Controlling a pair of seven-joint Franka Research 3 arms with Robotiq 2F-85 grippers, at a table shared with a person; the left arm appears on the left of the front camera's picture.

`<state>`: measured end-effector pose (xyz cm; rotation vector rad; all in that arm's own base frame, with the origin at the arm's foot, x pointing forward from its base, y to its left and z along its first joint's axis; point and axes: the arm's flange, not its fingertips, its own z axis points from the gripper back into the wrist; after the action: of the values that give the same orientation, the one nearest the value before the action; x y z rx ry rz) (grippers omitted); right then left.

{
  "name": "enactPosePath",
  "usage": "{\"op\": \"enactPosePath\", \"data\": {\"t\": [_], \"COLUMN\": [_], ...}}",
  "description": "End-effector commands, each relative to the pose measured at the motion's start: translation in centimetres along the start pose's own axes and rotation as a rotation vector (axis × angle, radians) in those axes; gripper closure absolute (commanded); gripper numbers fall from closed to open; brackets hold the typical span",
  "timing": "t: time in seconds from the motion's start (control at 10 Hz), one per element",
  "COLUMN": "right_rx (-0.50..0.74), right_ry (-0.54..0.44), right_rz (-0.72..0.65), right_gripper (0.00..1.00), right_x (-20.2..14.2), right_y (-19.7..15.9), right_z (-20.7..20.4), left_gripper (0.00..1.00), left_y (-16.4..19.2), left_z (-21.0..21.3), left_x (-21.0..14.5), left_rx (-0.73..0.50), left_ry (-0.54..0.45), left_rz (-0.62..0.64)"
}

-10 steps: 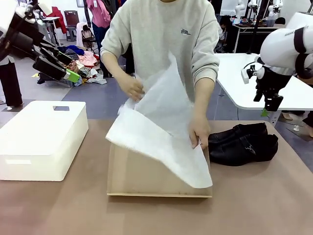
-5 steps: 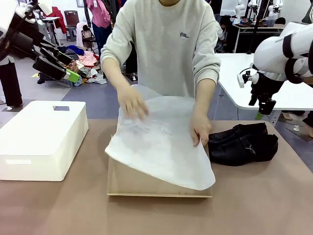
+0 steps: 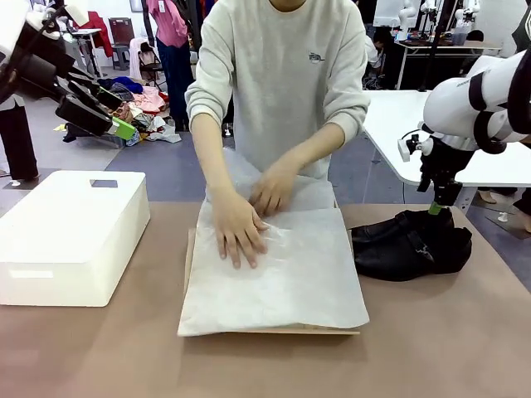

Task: Pack the shoes into the box.
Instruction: Place one shoe of the Shoes into the Shoes Box.

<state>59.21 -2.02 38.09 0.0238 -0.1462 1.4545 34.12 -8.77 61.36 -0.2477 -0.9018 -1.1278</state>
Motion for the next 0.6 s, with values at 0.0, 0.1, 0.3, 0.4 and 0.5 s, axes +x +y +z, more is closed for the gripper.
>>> {"op": "enactPosePath", "data": {"t": [0.0,0.1,0.3,0.4,0.5], "right_rx": [0.003,0.004,0.012,0.020,0.023], "right_ry": [-0.038,-0.042,-0.047,-0.049,-0.044], "right_rz": [0.033,0.031,0.027,0.029,0.029], "right_gripper": [0.00,0.00,0.00,0.00,0.00], "right_x": [-0.4,-0.6,-0.7,-0.8,-0.8], "right_y": [-0.8,-0.9,-1.5,-1.8,-2.0], "right_z": [-0.8,-1.3,-1.8,-1.9,-1.9], "left_gripper": [0.00,0.00,0.00,0.00,0.00], "left_y": [0.1,0.1,0.1,0.1,0.1], "left_z": [0.0,0.0,0.0,0.0,0.0], "left_x": [-0.3,-0.3,-0.3,-0.3,-0.3], "left_rx": [-0.016,-0.016,-0.016,-0.016,-0.016], "left_ry": [-0.013,-0.013,-0.013,-0.013,-0.013], "left_rz": [-0.013,-0.013,-0.013,-0.013,-0.013]}}
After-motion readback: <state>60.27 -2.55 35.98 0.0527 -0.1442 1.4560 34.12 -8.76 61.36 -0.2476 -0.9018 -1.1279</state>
